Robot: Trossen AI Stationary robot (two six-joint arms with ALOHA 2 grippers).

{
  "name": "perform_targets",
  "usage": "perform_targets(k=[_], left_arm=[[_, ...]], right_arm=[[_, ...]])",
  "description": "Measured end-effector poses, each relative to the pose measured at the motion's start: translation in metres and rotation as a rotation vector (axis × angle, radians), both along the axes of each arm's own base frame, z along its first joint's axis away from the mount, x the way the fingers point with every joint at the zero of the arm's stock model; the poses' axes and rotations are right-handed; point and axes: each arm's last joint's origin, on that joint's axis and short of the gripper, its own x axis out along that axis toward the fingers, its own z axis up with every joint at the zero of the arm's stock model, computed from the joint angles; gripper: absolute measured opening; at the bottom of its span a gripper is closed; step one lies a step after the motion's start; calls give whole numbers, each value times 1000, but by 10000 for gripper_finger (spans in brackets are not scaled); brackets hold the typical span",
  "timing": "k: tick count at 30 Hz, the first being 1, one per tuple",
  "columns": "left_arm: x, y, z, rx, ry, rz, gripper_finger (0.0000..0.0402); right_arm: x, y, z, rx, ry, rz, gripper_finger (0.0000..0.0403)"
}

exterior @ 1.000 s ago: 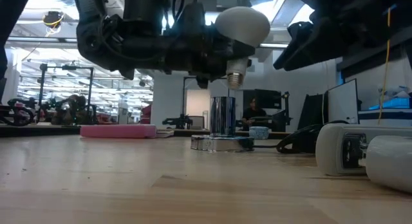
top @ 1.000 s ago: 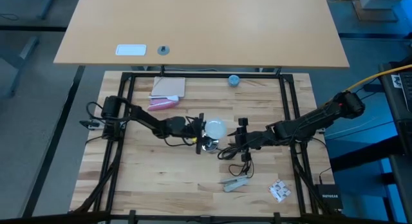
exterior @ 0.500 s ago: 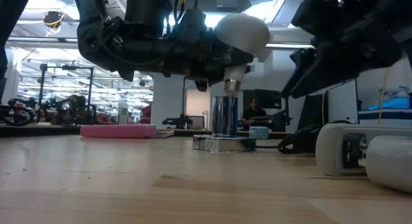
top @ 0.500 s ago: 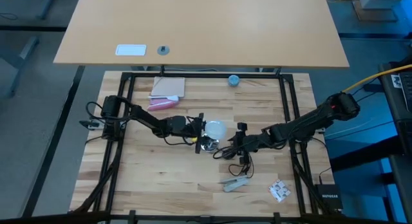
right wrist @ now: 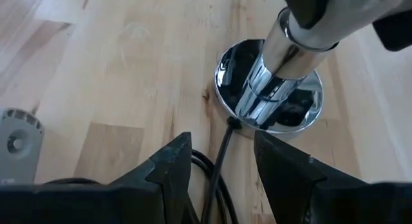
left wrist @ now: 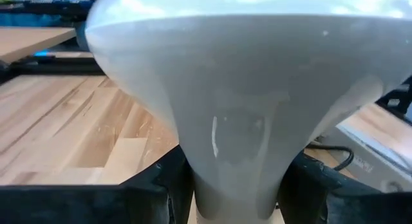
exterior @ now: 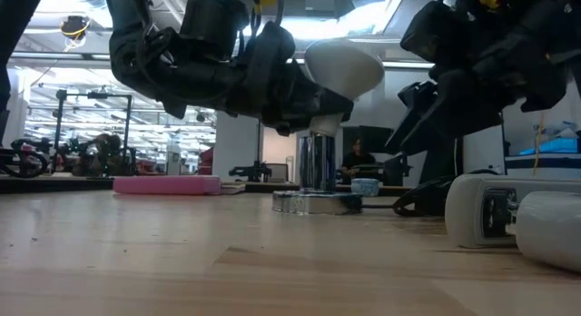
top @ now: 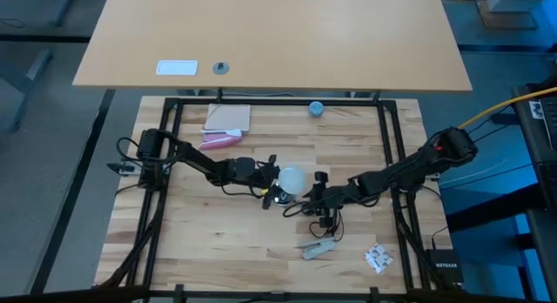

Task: Screw lightbulb
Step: Insert the lightbulb into the lamp

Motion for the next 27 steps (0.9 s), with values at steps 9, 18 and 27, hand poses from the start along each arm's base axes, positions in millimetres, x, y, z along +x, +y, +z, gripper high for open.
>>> perform_targets(k=[9,18,27], left_arm=[[0,0,-1,44,10,-8,166],[0,0,-1,42,13,-7,166],[0,0,-1,41,12,-4,166]], right_arm=[[6,-3,6,-87,-109,-118,175],[10,-2,11,-88,-150,-133,175],[8,0,45,-78,-154,-40,175]])
